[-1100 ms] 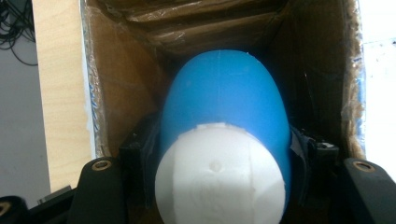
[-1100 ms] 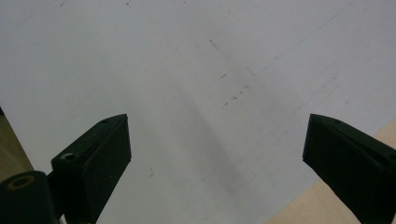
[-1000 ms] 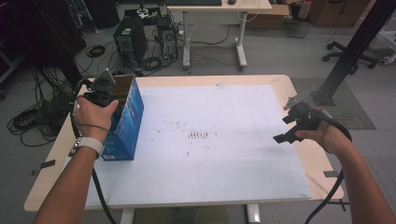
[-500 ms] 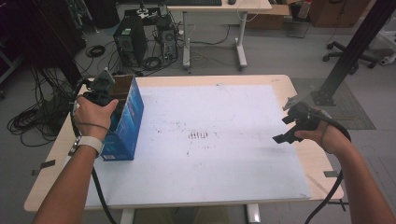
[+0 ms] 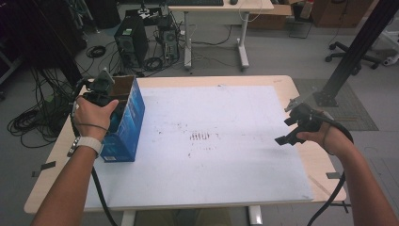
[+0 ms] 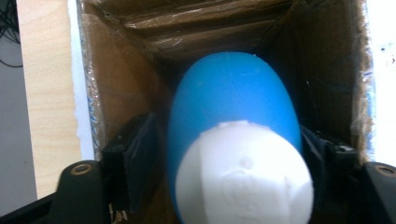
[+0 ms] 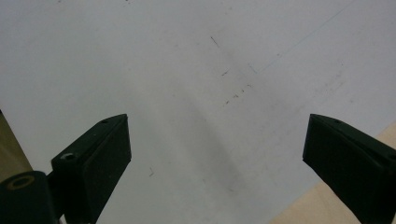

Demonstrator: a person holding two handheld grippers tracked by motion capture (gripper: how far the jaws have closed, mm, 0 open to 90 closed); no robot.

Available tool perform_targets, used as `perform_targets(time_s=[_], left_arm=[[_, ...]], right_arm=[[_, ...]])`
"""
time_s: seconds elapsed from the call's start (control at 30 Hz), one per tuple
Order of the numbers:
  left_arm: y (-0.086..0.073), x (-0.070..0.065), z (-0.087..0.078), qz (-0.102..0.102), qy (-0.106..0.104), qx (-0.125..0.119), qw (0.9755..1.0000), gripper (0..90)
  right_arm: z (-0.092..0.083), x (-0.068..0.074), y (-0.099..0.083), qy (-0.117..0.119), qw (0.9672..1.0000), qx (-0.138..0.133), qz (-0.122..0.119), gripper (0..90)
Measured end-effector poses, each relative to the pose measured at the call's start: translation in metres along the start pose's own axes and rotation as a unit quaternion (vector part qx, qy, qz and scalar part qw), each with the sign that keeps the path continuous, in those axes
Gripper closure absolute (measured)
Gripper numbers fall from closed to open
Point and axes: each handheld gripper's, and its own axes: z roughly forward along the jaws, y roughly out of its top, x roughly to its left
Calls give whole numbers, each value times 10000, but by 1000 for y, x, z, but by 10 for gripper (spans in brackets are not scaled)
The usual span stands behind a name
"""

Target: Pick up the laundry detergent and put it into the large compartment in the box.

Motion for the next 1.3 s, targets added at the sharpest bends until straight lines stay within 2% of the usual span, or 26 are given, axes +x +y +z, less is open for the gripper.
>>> perform_targets(time_s=[0.47,0.7,0.8,1.1,1.3], left_arm=[[-1,1,-2,67,-124,-4,9999,232],[-1,2,-5,-16,-125,-56,9999,231],[-1,2,-7,11,-90,-54,9999,209],[-2,3,-12,32,-188,-133,9997,184],[-1,2,-18,74,-195,-167,9996,132]], right_arm=[[0,2,-1,-6,10000,3,7,77],[-1,3,-1,-13,10000,2,7,78],[-2,3,-1,-21,10000,-17,-3,78],[-4,5,-2,-30,10000,-22,1,78],[-7,7,-3,-52,10000,-51,2,78]])
